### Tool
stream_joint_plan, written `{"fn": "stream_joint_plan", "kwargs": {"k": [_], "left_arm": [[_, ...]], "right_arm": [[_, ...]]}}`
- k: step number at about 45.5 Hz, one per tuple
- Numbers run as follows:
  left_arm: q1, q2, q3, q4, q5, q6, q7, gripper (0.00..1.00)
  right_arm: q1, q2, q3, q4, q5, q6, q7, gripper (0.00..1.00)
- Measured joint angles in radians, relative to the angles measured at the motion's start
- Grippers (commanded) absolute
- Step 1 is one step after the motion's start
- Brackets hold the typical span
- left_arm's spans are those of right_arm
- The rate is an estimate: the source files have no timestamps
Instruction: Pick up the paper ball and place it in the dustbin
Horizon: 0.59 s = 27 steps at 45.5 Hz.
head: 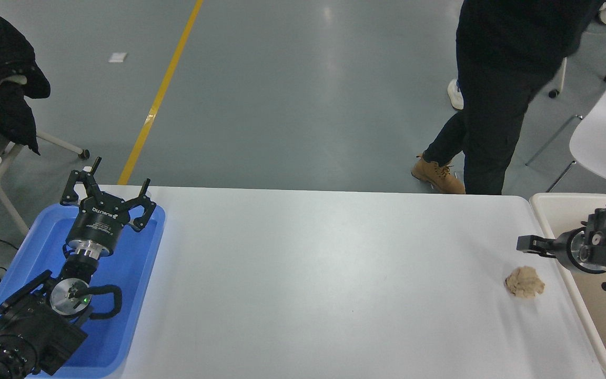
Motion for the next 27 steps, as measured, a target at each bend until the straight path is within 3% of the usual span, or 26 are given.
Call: {"fn": "stream_joint_plan", "kwargs": {"k": [21, 24, 27], "left_arm": [[0.0, 0.0, 0.0, 0.0, 0.0, 0.0, 0.0, 1.0], [0.0, 0.0, 0.0, 0.0, 0.0, 0.0, 0.0, 1.0], [0.0, 0.0, 0.0, 0.0, 0.0, 0.0, 0.0, 1.0]], "right_arm": [[-0.12, 0.024, 0.091, -0.046, 0.0, -0.03, 0.001, 1.0], [-0.134, 0.027, 0.1, -0.052, -0.001, -0.032, 0.001, 0.9], [-0.146, 0.03, 0.107, -0.059, -0.002, -0.035, 0.001, 0.65]]}}
